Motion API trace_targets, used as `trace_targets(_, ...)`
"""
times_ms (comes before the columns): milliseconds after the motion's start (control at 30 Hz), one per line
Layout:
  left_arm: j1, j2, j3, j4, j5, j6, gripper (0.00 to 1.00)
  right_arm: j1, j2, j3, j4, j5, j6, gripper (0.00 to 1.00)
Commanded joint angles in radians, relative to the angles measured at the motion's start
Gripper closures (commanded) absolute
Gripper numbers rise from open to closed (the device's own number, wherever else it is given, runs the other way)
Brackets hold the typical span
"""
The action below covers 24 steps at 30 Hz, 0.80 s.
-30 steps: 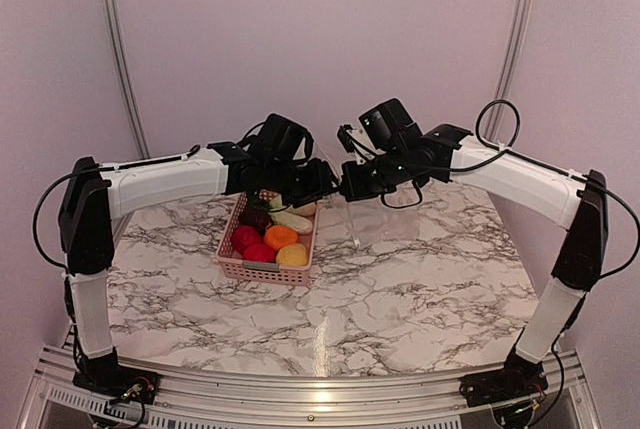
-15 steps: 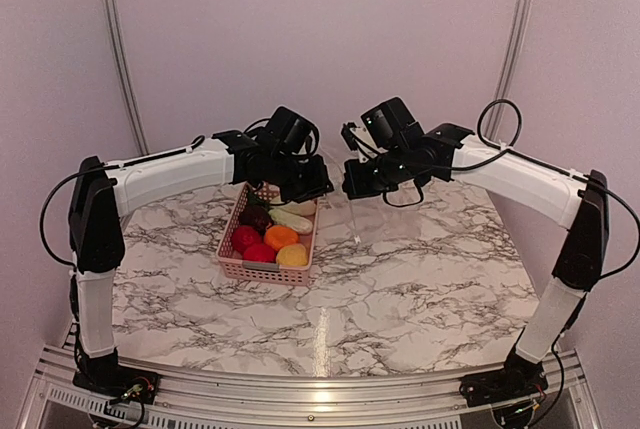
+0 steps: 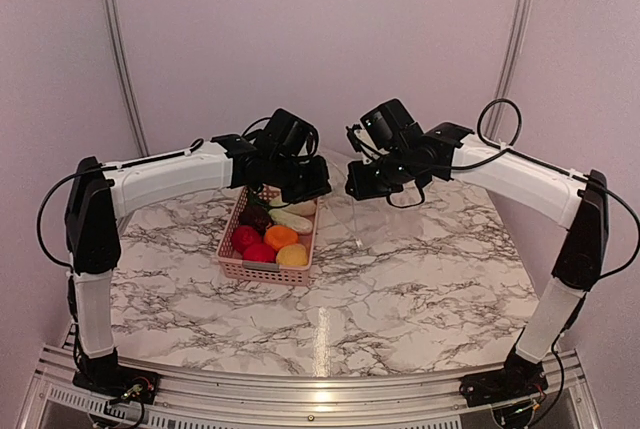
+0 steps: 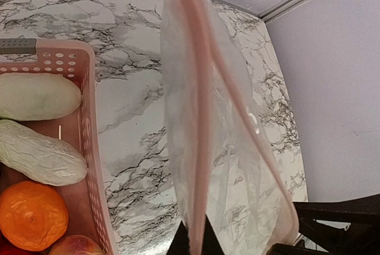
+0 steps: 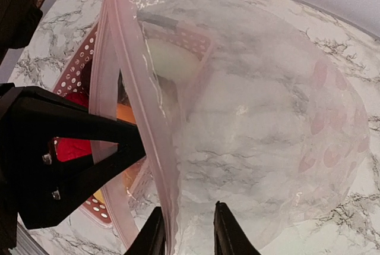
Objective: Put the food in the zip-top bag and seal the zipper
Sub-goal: Adjust the zipper food storage bag at the center of the board.
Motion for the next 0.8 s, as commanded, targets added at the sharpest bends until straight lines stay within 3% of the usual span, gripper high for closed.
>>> trace_targets(0,-0.007,-0.064,-0.035,0.095,0.038,0.025,0.96,-0.004,0.028,0.046,0.020,-0.042,0.018,0.70)
trace_targets(233,-0.008,-0.069,-0.038,0.101,0.048,0.026,0.95,-0.002,0.045,0.042,0.041,-0.083,0.011,0.61)
trace_targets(333,-0.007,-0.070,-0.036,0.115,0.054,0.026,0.95,0.007,0.053,0.036,0.047,-0.082,0.003,0.48)
trace_targets(433,-0.006,-0.068,-0.029,0.107,0.043,0.024,0.95,0.024,0.070,0.061,0.019,-0.026,-0.005,0.45)
trace_targets(700,-0.007,-0.067,-0.026,0.107,0.047,0.029,0.96,0.025,0.037,0.056,-0.017,0.275,0.012,0.60)
trace_targets(767,-0.007,-0.061,-0.014,0.082,0.028,0.030,0.96,0.025,0.036,0.049,-0.015,0.306,0.003,0.74)
